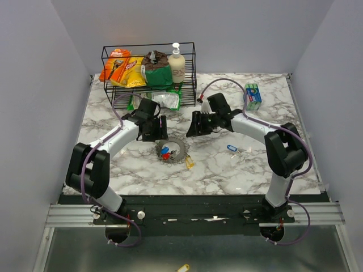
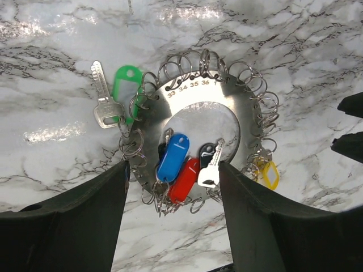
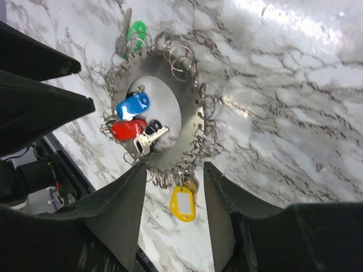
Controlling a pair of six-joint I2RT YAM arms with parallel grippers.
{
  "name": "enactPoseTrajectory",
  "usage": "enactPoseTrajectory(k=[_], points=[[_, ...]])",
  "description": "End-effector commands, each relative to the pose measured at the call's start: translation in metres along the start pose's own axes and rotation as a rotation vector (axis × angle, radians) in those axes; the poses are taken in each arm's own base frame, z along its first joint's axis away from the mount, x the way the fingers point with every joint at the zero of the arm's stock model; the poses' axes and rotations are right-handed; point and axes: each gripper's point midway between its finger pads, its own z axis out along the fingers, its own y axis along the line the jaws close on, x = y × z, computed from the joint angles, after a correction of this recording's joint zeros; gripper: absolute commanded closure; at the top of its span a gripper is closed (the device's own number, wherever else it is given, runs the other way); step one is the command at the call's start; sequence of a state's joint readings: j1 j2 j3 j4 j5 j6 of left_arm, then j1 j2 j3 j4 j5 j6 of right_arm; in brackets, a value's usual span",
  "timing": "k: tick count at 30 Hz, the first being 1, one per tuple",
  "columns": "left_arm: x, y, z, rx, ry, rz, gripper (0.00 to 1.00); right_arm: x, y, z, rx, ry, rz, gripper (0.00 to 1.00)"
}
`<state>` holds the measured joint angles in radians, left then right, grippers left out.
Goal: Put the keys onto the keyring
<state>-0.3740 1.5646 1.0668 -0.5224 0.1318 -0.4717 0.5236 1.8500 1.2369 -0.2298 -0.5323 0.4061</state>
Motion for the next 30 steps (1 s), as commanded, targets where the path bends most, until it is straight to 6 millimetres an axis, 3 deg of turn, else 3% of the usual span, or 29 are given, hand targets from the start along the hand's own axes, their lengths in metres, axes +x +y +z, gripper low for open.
enactPoseTrajectory(k=[1,4,12,13,17,18,19,20,30], points=[[-0.001,0.016,-0.002,-0.037,-0.003,-0.026,0.28,-0.011,0.012,0.004,-0.034,0.005,-0.075,0.47],[0.002,0.023,-0.005,-0.019,-0.002,-0.06,0.28,-0.012,0.026,0.013,-0.049,0.024,-0.114,0.47],[0.0,0.067,-0.021,0.057,-0.043,-0.259,0.28,-0.004,0.061,0.054,-0.11,0.094,-0.163,0.47],[-0.001,0.068,-0.025,0.07,-0.052,-0.266,0.28,-0.01,0.068,0.056,-0.123,0.084,-0.176,0.47],[0.001,0.077,-0.03,0.101,-0.069,-0.303,0.29,-0.005,0.085,0.077,-0.15,0.118,-0.2,0.48],[0.002,0.071,-0.032,0.135,-0.065,-0.303,0.28,0.001,0.083,0.084,-0.145,0.14,-0.195,0.49],[-0.002,0.083,-0.035,0.132,-0.086,-0.344,0.28,0.002,0.083,0.087,-0.145,0.144,-0.196,0.49],[0.0,0.084,-0.034,0.146,-0.086,-0.355,0.29,0.001,0.091,0.09,-0.155,0.142,-0.212,0.5],[0.001,0.09,-0.04,0.185,-0.101,-0.376,0.28,0.019,0.096,0.118,-0.152,0.199,-0.21,0.56]])
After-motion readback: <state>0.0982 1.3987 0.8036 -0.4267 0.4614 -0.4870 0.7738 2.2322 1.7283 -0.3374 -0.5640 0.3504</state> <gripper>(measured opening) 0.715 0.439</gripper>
